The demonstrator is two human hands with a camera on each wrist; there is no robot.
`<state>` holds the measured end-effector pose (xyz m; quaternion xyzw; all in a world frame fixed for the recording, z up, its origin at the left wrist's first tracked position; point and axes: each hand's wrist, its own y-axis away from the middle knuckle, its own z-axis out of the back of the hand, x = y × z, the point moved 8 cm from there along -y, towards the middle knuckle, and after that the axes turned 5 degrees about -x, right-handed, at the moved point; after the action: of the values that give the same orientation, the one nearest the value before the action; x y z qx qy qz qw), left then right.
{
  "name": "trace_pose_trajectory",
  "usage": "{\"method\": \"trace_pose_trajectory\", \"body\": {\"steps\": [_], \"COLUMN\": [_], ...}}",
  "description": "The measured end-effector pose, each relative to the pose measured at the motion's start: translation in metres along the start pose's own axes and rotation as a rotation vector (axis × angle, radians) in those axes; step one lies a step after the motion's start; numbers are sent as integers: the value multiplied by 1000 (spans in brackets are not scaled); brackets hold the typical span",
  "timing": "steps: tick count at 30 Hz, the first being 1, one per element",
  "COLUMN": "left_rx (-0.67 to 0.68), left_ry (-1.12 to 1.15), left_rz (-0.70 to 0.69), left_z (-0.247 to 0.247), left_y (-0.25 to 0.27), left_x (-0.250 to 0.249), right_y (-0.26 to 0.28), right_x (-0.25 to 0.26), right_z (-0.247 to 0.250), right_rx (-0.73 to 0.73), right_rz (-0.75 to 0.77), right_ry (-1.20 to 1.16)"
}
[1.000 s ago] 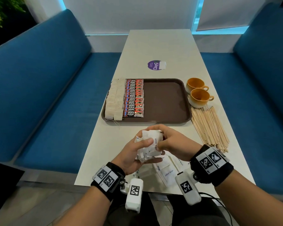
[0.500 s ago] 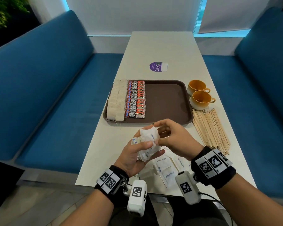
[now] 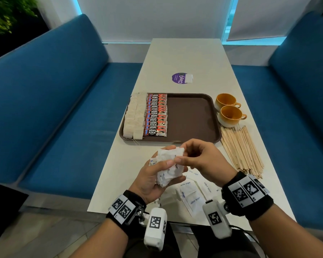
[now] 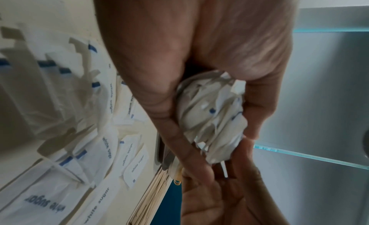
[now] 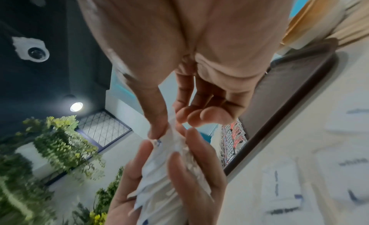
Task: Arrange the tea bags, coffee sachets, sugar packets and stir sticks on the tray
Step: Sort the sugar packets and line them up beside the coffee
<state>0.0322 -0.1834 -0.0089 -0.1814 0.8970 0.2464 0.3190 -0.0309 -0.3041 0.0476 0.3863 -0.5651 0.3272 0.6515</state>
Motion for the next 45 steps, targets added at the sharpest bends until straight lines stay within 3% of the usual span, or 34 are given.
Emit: {"method": "trace_pose_trajectory", "body": {"steps": [6,14,23,32,37,45], "left_rx": [42,86,-106,-116,-20,18], "left_ry": [48,-10,1,40,109,-26], "left_rz": [6,-38,-80,-65,11,94], "left_z": [-2,-10,4,4,-6,-10], "left_y": [6,7,5,13,16,15], "left_x": [-4,-4,-13,-9,-8,2], "right_y": [5,13,17,15,13,16], "right_x": [-11,-11,-19,0,4,-3], "right_z": [6,7,1,5,4,2], "right_rx": [-63,-106,-62,7,37,72], "right_rz": [-106,-138,-215,-62,44,7], "right_ry": [-196,-207,-310,-413,-323,-305]}}
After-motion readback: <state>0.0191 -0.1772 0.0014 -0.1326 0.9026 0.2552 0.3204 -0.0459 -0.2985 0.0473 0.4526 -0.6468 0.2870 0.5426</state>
